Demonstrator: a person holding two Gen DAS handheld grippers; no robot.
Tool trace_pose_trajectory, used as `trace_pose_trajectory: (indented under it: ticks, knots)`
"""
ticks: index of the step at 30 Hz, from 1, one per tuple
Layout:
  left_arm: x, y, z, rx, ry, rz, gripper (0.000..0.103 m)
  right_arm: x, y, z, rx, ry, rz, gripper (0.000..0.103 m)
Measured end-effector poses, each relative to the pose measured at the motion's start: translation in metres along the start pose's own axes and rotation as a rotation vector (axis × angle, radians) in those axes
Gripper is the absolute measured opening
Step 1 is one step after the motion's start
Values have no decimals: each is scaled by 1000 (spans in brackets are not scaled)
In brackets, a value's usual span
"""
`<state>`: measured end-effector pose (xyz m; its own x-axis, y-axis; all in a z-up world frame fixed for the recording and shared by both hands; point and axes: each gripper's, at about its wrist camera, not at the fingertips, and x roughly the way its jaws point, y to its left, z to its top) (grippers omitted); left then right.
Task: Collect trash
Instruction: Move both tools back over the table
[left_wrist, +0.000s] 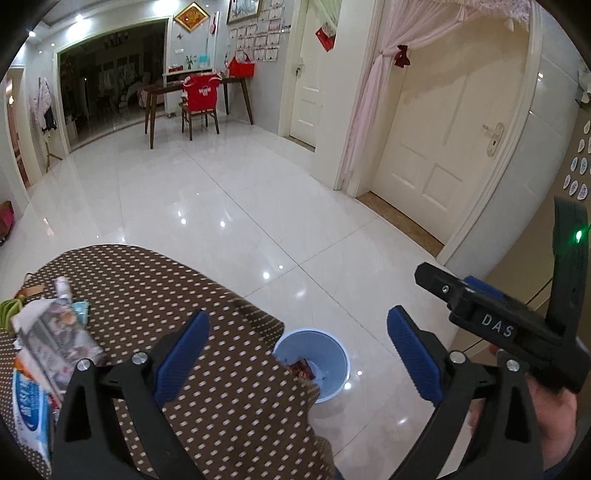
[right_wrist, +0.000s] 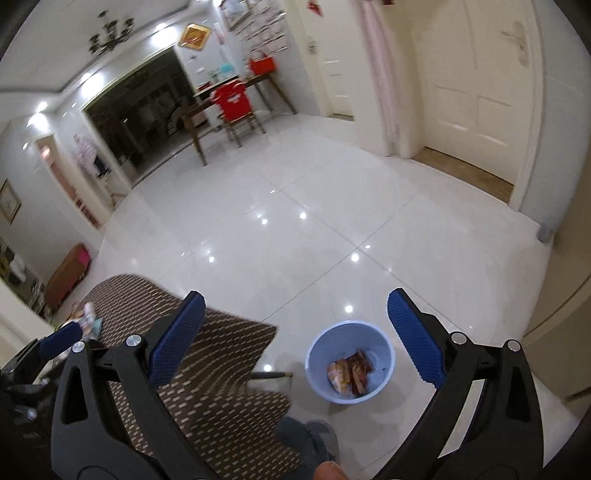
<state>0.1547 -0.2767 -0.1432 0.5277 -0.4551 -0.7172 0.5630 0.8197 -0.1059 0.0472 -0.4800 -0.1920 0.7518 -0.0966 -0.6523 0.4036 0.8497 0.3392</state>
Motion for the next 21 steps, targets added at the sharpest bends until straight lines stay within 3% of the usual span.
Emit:
trace_pose_trajectory:
  ticks: [14, 21]
  knots:
    - [-82, 73, -44, -24, -94, 108, 95, -32, 115, -22, -224, -7, 184, 97]
    - [-115, 126, -72, -110, -122, 175, 95, -32, 173, -42, -306, 8, 242, 97]
